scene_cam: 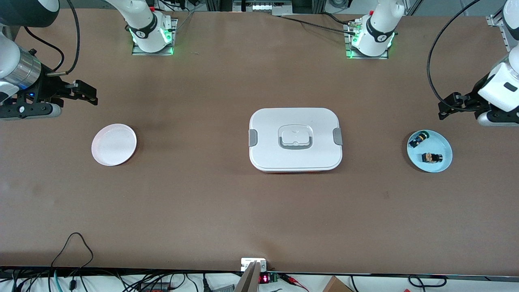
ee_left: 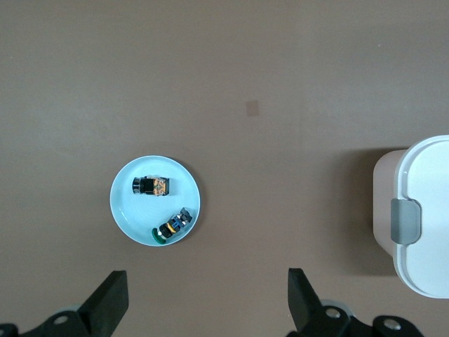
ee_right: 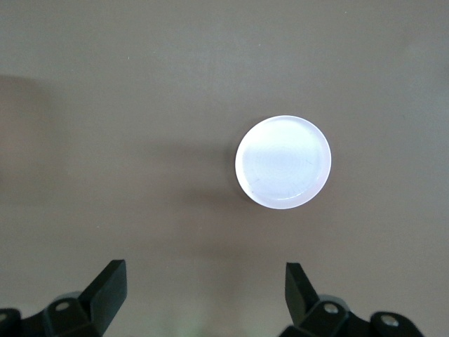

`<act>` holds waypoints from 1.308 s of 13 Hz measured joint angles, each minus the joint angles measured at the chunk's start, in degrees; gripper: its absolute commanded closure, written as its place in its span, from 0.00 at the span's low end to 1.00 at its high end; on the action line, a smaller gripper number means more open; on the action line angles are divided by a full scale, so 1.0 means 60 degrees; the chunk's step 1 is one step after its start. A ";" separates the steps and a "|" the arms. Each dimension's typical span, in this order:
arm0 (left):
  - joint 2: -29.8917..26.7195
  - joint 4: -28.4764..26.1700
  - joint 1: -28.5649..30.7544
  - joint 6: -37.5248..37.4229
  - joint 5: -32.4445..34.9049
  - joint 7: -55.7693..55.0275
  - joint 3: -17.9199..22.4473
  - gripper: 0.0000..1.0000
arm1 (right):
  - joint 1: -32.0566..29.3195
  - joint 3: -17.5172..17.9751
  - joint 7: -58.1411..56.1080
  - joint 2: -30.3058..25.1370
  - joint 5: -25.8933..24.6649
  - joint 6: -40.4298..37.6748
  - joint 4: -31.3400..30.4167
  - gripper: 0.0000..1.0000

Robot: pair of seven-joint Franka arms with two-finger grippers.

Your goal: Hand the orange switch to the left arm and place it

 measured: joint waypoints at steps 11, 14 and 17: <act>0.0003 -0.0005 -0.0090 -0.0606 -0.0119 -0.0059 0.0145 0.00 | -0.0054 -0.0001 0.0001 0.0001 0.0000 0.0000 0.0000 0.00; 0.0002 0.0023 -0.0091 -0.0613 -0.0166 -0.0061 0.0145 0.00 | -0.0057 -0.0001 0.0002 0.0001 0.0000 0.0000 0.0000 0.00; -0.0019 0.0065 -0.0097 -0.0668 -0.0168 -0.0061 0.0145 0.00 | -0.0058 -0.0001 0.0002 0.0001 0.0000 0.0000 0.0000 0.00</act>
